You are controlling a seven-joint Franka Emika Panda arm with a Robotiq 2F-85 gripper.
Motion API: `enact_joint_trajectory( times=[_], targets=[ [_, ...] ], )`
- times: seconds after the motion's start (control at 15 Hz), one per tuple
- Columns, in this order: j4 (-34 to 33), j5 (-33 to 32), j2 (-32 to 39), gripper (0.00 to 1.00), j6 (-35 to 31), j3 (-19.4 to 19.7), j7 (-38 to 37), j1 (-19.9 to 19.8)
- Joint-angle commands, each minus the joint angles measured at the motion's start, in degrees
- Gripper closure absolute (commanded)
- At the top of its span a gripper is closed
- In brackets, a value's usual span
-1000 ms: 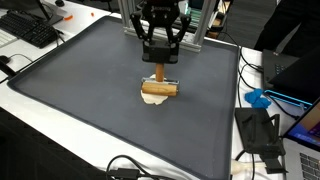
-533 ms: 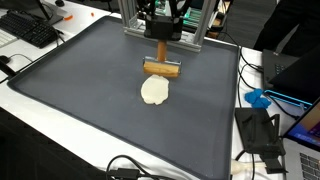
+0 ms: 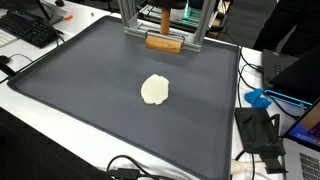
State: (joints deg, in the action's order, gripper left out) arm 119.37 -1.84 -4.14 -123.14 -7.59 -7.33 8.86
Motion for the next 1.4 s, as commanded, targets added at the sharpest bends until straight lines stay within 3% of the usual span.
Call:
enact_joint_trajectory(
  times=[0.0, 0.53, 1.33],
  targets=[
    [8.21, -0.28, -8.74, 0.78, 1.27, -0.86, -2.22, -0.17],
    [19.16, 1.32, -21.08, 0.78, 4.07, -1.98, -2.27, 0.15],
    [22.44, 8.52, -28.51, 0.78, 11.35, -2.32, -2.59, 1.80]
  ],
)
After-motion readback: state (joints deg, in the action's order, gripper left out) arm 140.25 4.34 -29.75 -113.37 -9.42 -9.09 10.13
